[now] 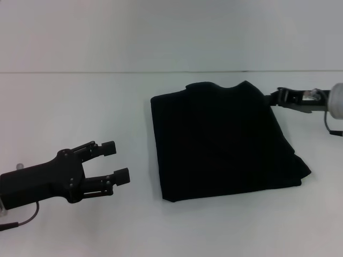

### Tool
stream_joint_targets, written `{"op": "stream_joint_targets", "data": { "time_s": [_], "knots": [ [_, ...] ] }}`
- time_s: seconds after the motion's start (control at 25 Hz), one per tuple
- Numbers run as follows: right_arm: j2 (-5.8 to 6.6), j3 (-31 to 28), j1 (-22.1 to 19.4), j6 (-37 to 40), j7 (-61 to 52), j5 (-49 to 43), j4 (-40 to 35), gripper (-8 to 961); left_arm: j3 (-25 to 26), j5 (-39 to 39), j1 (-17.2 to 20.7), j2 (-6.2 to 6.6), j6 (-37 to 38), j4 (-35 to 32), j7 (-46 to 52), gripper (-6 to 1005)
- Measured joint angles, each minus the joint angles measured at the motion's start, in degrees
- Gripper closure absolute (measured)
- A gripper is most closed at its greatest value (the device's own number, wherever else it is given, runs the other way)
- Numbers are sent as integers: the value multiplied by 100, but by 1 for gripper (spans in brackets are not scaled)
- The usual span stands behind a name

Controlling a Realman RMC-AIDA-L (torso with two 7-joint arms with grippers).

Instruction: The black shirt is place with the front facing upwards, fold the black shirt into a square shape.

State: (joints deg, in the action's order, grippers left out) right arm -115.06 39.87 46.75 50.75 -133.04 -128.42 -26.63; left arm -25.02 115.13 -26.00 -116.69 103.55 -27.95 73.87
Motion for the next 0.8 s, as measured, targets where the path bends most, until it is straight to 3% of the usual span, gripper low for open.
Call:
{"op": "stream_joint_targets", "data": {
  "time_s": [0.32,0.8],
  "knots": [
    [134,2,-463,37,86,919,0,929,-3,0,-1,-6,-3,0,-4,52],
    [102,-162,-707,-39,281,1362,56,926,40,-2,-64,-41,-3,145,36,52]
  ]
}}
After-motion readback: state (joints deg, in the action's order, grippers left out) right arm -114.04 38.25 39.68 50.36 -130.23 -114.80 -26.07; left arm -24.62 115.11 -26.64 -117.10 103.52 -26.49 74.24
